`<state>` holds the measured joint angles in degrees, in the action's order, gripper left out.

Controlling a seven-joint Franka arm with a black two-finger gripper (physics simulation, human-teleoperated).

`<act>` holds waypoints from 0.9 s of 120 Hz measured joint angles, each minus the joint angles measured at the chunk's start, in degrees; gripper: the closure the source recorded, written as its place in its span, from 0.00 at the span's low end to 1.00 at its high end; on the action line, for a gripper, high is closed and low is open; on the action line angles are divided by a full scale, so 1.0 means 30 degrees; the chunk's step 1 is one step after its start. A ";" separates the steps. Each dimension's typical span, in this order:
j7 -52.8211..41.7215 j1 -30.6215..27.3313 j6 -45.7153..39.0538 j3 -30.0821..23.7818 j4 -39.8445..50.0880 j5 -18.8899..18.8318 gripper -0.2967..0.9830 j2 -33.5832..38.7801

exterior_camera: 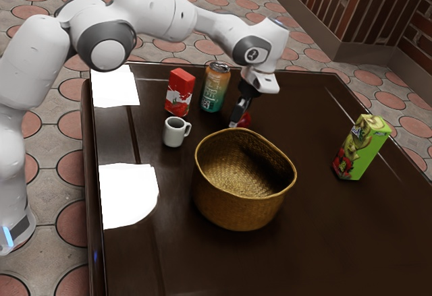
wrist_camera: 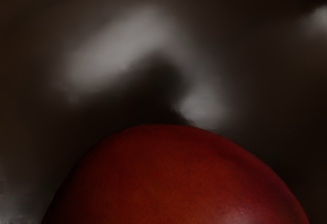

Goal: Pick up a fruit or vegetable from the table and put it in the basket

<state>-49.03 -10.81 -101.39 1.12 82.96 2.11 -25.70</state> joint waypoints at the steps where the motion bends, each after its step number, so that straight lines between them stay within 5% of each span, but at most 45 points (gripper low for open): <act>1: 0.0000 -0.0001 -0.0011 -0.0001 -0.0003 0.0001 0.54 0.0032; 48: -0.0002 0.0022 0.2978 -0.0678 -0.3973 -0.0021 0.54 0.3066; 108: 0.1296 0.0698 0.4368 -0.5506 0.1291 -0.0433 0.55 0.7782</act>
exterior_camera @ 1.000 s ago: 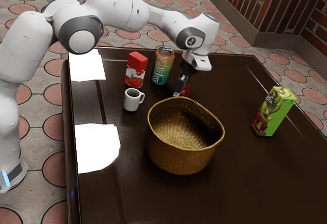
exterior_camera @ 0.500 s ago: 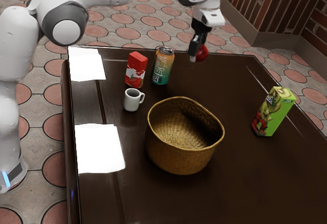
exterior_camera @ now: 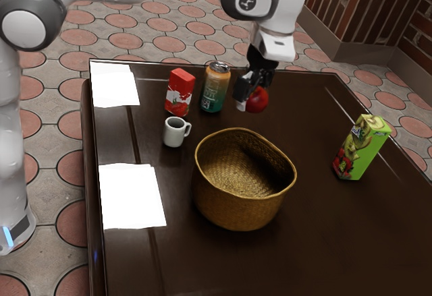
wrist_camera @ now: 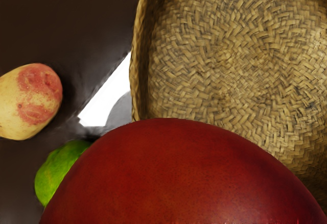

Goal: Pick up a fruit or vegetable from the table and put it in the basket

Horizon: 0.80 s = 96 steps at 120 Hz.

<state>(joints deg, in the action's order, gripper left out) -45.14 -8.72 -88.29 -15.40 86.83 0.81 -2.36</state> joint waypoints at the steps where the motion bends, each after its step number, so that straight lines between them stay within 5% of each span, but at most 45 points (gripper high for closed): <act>1: 0.0039 -0.0003 0.0001 -0.0135 0.0034 -0.0005 0.55 0.0026; 42: 0.1583 0.1819 -0.0032 -0.2992 0.0483 -0.0327 0.55 0.0135; 61: 0.2094 0.1582 0.0059 -0.3020 0.0478 -0.0442 0.33 0.0060; 96: 0.2737 -0.0793 0.0179 -0.3469 0.0436 -0.1183 0.24 0.0022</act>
<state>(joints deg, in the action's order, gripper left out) -36.93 -11.09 -87.75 -25.81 88.14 -2.73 -2.29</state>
